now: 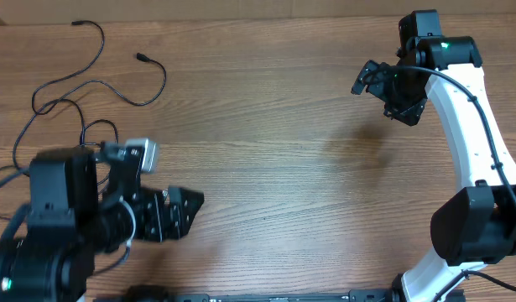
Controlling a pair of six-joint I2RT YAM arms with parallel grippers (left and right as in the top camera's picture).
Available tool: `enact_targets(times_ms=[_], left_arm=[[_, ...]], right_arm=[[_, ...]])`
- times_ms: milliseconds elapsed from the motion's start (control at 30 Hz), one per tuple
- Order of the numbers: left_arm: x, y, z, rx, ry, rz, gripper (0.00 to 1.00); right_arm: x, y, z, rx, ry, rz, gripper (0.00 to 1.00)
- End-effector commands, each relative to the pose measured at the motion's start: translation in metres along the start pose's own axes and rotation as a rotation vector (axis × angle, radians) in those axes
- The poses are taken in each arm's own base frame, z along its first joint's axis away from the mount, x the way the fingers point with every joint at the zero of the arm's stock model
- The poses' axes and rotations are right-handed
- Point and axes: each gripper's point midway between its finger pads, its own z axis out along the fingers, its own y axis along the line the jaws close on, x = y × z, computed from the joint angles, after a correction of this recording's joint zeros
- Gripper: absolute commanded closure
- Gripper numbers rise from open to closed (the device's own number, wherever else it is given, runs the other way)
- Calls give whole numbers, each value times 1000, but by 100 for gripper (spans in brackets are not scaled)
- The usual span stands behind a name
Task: Untangle cables
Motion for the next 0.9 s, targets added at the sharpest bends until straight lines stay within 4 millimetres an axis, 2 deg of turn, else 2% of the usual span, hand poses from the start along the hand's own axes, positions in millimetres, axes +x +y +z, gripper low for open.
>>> enact_targets(times_ms=[0,200,233,267,433,867], left_arm=[[18,-1,-10,-18,-2,-8,16],[48,0,-29,-45,-27,2,16],[52,0,-31,-53,-34,4,13],[56,1,-34,-57,-45,10,1],[70,-8,-46,-17,-116,-11,0],[73,-10,-50,-14,-137,1,1]], right_arm=[[-2,-2,-5,7,-21,-5,0],[-2,-2,-5,7,-21,-5,0],[-2,-2,-5,7,-21,-5,0],[-2,-2,-5,7,-21,-5,0],[-2,-2,-5,7,-21,-5,0],[-2,-2,-5,7,-21,-5,0]])
